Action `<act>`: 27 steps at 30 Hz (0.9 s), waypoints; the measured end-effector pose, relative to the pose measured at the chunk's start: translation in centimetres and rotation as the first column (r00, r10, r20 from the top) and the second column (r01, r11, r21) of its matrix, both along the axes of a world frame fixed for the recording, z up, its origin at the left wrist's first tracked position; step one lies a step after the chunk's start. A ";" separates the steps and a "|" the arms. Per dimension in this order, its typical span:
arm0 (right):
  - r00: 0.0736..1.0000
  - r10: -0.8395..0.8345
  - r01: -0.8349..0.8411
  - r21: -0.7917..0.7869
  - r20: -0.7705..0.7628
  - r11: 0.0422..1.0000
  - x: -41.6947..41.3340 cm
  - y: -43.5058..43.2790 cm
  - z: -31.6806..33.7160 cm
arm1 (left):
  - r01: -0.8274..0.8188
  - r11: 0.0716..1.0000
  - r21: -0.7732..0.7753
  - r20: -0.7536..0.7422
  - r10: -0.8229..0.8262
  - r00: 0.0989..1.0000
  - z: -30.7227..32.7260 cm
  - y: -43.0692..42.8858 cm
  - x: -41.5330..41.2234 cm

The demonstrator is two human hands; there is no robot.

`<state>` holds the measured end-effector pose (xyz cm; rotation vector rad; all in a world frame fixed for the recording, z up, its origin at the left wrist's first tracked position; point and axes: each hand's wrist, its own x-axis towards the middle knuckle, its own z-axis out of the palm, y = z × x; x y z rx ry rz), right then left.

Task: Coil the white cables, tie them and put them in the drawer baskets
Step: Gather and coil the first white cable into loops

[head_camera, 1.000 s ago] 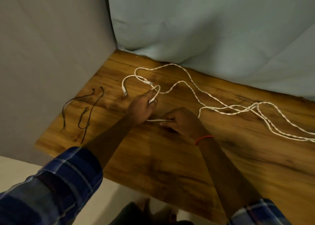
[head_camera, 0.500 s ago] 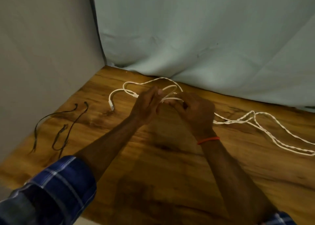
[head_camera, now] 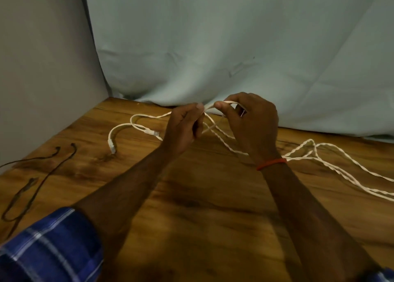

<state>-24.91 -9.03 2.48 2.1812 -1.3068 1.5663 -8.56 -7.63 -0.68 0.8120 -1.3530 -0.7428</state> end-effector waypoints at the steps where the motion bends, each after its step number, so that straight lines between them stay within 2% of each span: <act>1: 1.000 0.000 0.000 -0.003 -0.002 1.000 -0.1 0.0 -0.2 | 0.006 1.000 -0.002 0.000 -0.006 1.000 0.0 0.2 -0.2; 5: 1.000 0.002 -0.002 -0.010 -0.006 1.000 -1.1 0.9 0.1 | 0.012 0.999 0.031 -0.018 -0.011 1.000 0.3 1.4 -0.9; 9: 0.991 0.080 -0.088 0.073 0.110 0.993 -3.1 3.8 1.1 | 0.073 0.994 0.076 -0.055 -0.069 0.996 0.8 3.1 -1.3; 14: 0.971 0.179 -0.201 0.137 0.158 0.970 -5.3 7.9 0.5 | 0.185 0.979 0.081 -0.192 -0.167 0.967 0.8 6.0 -1.1; 21: 0.987 0.119 -0.124 0.041 0.112 0.991 -7.3 10.0 -1.0 | 0.318 0.930 0.184 -0.509 -0.187 0.840 0.4 8.7 -1.8; 24: 0.973 0.087 -0.108 0.092 0.214 0.990 -7.3 9.0 -2.5 | 0.420 0.885 0.200 -0.630 -0.212 0.747 -0.3 8.6 -2.4; 27: 0.947 0.094 -0.158 0.191 0.307 0.969 -6.8 8.4 -4.3 | 0.450 0.859 0.245 -0.659 -0.193 0.727 -1.3 8.5 -2.5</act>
